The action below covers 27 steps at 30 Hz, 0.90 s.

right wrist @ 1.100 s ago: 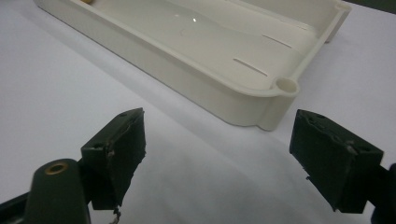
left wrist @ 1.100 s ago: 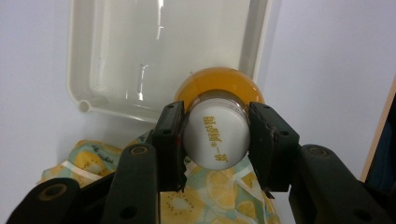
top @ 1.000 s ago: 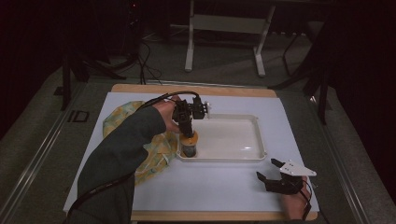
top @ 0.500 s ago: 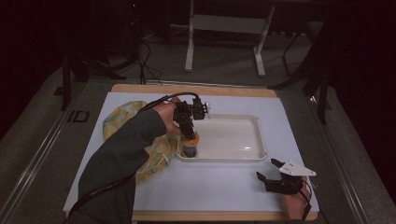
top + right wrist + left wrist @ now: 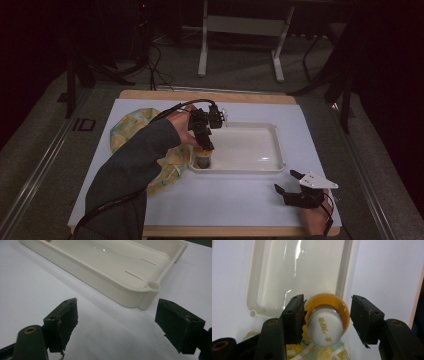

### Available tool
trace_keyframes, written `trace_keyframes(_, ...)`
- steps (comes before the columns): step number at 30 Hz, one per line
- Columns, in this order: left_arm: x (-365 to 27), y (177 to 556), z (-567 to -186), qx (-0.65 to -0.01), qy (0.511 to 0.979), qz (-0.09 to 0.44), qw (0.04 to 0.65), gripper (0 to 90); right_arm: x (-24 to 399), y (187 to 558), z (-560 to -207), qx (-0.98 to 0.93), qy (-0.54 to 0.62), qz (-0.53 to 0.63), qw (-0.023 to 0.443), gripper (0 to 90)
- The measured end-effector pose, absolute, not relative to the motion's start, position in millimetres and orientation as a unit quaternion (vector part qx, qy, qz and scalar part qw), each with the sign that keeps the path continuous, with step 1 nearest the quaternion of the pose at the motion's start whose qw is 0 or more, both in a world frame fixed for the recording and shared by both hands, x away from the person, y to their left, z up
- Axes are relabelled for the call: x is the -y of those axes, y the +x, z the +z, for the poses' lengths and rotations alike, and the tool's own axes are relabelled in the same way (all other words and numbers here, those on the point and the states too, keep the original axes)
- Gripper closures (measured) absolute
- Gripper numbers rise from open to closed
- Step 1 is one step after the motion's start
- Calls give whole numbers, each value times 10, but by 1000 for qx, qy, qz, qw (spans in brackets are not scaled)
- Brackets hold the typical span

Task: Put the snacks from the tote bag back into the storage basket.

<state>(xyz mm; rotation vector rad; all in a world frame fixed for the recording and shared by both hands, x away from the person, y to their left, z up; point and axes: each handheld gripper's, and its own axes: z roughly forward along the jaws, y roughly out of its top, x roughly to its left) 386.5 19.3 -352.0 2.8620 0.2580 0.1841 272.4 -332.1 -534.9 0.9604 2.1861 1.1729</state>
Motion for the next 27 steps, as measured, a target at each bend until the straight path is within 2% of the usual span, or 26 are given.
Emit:
trace_keyframes(18,-286,3750,-3330,-78,975,77,192,442,3321,2725,-5349,-798,351,428,238,180)
trace_keyframes(27,-458,3537,-3238,-70,966,102,226,441,3323,2731,-5349,-798,352,428,237,180)
